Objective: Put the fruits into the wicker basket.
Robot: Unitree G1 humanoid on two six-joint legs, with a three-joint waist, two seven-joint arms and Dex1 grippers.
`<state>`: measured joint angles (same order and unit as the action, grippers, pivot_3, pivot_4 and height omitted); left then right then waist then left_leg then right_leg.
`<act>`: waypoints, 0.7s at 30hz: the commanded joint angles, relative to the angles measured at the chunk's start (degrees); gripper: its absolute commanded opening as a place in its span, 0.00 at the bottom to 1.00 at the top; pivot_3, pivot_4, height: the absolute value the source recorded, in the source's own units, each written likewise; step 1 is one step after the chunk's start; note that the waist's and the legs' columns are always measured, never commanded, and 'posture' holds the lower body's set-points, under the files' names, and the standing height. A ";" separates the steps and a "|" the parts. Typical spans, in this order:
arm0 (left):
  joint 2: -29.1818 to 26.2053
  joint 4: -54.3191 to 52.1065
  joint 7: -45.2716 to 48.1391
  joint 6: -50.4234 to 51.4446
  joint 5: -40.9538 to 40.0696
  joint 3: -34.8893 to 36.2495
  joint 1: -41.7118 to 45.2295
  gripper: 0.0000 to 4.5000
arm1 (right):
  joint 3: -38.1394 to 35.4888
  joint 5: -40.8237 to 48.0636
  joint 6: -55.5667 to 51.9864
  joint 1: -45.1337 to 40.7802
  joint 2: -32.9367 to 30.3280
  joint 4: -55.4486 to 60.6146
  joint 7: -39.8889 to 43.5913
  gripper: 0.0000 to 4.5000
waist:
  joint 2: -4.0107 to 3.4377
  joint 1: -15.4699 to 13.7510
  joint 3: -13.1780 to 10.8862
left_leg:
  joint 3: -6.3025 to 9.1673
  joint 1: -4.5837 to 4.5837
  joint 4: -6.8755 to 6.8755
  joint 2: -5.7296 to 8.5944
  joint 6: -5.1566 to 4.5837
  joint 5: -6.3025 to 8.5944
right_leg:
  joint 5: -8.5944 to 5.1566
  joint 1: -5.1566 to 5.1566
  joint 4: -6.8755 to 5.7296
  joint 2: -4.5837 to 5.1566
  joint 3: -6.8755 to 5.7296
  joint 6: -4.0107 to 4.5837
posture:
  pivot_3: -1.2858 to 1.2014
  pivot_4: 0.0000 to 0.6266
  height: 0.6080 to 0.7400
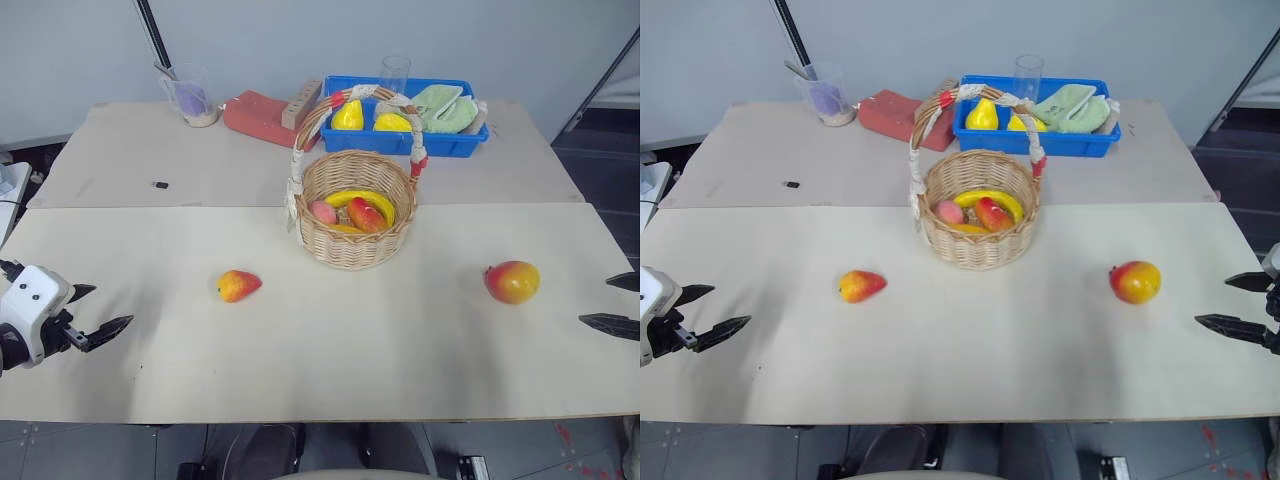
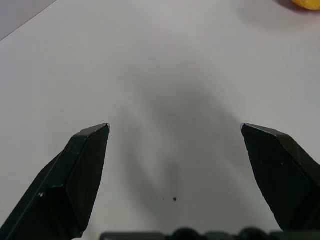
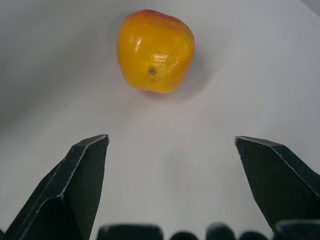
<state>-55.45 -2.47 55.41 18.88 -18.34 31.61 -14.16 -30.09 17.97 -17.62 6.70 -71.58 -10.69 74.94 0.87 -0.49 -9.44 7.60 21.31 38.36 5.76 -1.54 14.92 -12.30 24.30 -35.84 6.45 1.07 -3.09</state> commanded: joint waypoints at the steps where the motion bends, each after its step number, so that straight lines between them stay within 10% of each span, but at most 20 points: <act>1: -0.90 -1.67 0.32 0.03 -0.72 2.48 0.32 1.00 | -1.61 -0.10 1.48 -0.80 -0.10 -0.37 0.24 0.99 | 0.00 0.00 0.00 | 0.00 0.00 0.00 0.00 0.00 0.00 | 0.00 0.00 0.00 0.00 0.00 0.00 | 0.52 0.24 1.00; 21: 0.25 0.71 0.35 0.40 -2.36 3.94 3.01 1.00 | 0.49 0.58 -1.11 -3.06 -0.10 2.19 -1.21 0.99 | 0.00 0.09 0.00 | -0.02 -0.02 -0.02 0.00 0.00 0.00 | 0.00 0.01 -0.01 0.00 0.02 0.00 | 0.52 0.24 1.00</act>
<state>-54.86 -1.35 55.35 19.34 -19.80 33.06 -11.12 -29.05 18.10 -17.94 4.63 -71.33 -10.00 74.17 0.87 -0.39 -9.44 7.57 21.29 38.34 5.76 -1.53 14.92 -12.30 24.31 -35.85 6.44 1.09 -3.08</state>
